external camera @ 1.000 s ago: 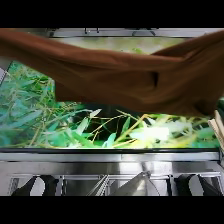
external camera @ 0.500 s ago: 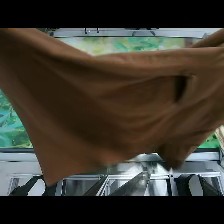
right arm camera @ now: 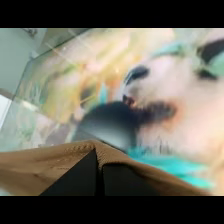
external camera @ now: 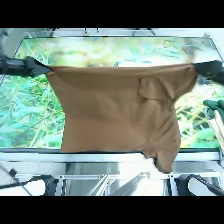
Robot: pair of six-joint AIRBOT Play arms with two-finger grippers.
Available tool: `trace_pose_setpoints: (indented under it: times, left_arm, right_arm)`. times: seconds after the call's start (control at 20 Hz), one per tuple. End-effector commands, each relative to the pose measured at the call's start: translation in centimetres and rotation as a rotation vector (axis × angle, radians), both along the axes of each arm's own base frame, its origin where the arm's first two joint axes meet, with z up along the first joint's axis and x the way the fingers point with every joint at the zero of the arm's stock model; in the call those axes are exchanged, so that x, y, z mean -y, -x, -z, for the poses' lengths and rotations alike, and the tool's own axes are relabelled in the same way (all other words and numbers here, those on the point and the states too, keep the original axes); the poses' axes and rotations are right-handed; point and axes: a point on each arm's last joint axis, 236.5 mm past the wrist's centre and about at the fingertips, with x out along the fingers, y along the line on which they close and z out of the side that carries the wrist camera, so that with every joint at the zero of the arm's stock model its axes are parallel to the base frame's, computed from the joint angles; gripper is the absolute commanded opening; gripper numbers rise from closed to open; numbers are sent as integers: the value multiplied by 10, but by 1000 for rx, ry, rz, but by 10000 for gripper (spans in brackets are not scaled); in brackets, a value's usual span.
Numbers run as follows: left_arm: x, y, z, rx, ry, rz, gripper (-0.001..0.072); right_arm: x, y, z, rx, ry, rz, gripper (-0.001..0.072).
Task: Fold the shirts.
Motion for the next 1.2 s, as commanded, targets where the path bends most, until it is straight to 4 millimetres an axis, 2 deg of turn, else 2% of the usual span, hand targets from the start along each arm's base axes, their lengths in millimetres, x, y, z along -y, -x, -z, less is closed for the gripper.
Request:
trace_pose_setpoints:
  times: [0.0,0.1,0.25,0.4,0.5,0.6,0.7,0.75,0.8,0.95,1.0,1.05,1.15]
  left_arm:
    - [-15,-46,81,-102,9,-7,19]
    - [-20,-66,98,-117,18,6,19]
    - [-18,-74,121,-181,45,38,18]
    - [-15,-65,145,-268,67,90,15]
    - [-20,-50,170,-353,21,116,14]
    - [-27,-31,195,-436,-63,157,6]
    - [-22,-19,201,-481,-72,196,41]
    - [-17,-17,201,-488,-72,210,162]
    - [-15,-17,201,-501,-72,200,216]
    - [-10,-8,199,-553,-57,202,216]
    - [-10,-4,197,-584,-50,197,215]
    - [-10,0,196,-622,-42,182,215]
    - [-15,13,189,-707,-21,164,213]
  right_arm:
    - [1,-54,82,-68,-169,25,20]
    - [1,-71,97,-73,-247,-7,20]
    - [-7,-70,122,-114,-258,-68,21]
    - [-9,-48,166,-246,-107,-132,21]
    - [-7,-32,194,-333,3,-170,21]
    - [0,-22,212,-404,57,-170,21]
    - [1,-20,215,-412,70,-170,21]
    - [0,-20,214,-412,69,-171,21]
    - [0,-20,214,-413,68,-172,21]
    - [-6,-17,210,-411,47,-195,46]
    - [-9,-15,207,-410,34,-212,238]
    - [-13,-9,202,-413,13,-242,349]
    - [-7,7,191,-446,-30,-272,344]
